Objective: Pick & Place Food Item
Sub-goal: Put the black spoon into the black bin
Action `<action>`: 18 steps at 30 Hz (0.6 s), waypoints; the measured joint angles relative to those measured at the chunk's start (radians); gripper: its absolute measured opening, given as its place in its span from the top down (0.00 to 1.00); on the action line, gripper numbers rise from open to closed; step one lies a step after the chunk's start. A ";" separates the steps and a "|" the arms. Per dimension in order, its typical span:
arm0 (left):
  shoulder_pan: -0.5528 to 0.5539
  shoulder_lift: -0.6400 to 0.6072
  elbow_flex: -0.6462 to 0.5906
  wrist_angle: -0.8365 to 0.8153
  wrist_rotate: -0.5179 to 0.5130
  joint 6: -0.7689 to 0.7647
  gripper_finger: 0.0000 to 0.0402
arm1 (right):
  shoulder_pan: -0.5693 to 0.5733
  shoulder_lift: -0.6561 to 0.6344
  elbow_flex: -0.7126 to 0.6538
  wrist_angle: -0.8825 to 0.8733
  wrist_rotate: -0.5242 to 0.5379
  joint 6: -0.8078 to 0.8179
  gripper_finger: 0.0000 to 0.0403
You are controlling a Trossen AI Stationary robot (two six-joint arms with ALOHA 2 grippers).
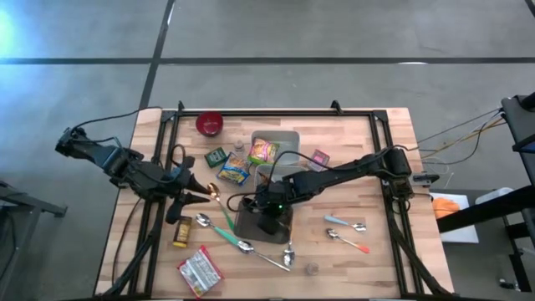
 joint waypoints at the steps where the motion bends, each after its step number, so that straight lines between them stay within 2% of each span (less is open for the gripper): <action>1: 0.000 0.000 0.000 0.002 0.002 -0.002 0.75 | 0.000 0.000 -0.010 0.015 0.000 0.000 0.98; 11: 0.000 0.000 0.000 0.020 0.004 -0.007 0.75 | -0.004 0.013 -0.034 0.040 -0.005 0.000 0.98; 18: -0.001 0.000 0.000 0.017 0.004 -0.007 0.75 | 0.002 0.112 0.028 0.026 -0.032 -0.003 0.98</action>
